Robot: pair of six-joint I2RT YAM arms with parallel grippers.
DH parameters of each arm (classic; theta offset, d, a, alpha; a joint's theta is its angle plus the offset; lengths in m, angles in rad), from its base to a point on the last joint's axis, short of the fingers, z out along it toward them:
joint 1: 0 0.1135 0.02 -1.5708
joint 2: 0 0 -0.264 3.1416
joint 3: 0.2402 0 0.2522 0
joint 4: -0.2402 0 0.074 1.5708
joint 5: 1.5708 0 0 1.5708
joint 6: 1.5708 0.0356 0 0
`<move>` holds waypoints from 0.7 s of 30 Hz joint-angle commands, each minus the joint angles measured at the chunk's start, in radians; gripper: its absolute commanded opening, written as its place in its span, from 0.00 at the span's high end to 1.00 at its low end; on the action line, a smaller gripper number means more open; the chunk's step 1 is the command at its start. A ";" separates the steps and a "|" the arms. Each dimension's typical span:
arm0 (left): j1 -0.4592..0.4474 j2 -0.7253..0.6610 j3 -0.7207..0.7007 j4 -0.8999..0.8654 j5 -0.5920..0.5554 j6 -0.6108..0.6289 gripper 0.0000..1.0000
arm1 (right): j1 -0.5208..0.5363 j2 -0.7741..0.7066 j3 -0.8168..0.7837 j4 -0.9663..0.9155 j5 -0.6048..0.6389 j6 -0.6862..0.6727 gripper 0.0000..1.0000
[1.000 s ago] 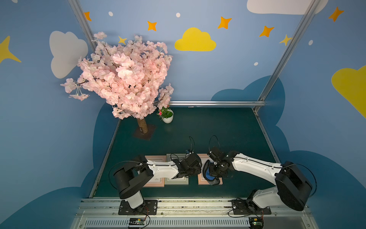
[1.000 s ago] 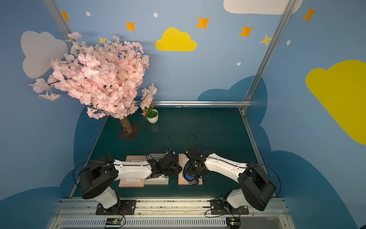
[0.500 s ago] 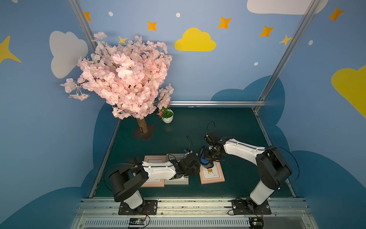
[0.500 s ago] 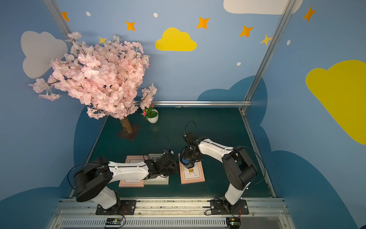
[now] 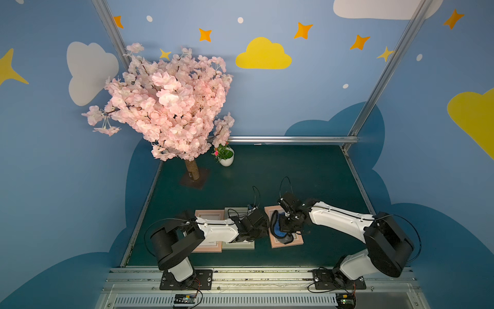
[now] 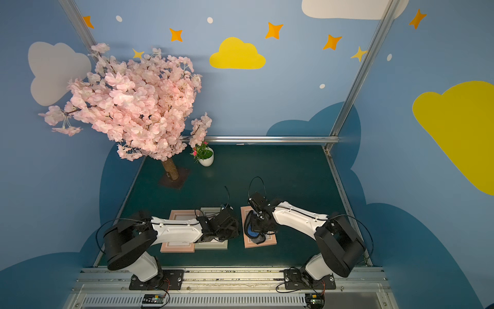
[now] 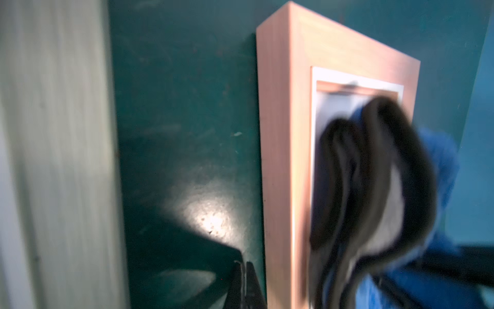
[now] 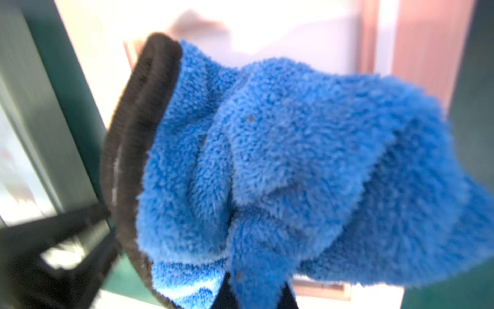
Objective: Wipe the picture frame with a cloth
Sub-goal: Wipe the dirt from the picture frame.
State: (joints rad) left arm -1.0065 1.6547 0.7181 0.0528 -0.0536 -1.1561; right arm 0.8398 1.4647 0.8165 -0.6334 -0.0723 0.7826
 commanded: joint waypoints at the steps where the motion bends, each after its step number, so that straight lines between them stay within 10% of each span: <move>1: 0.006 0.063 -0.038 -0.169 0.016 0.014 0.98 | 0.046 -0.052 -0.051 -0.046 -0.001 0.078 1.00; 21: 0.013 -0.123 -0.140 0.082 0.066 -0.021 0.81 | -0.004 -0.062 -0.022 0.015 0.018 0.035 1.00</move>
State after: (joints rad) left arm -0.9970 1.5578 0.6018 0.1394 0.0044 -1.1725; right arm 0.8589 1.3678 0.7456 -0.6533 -0.0471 0.8616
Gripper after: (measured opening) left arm 0.183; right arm 0.073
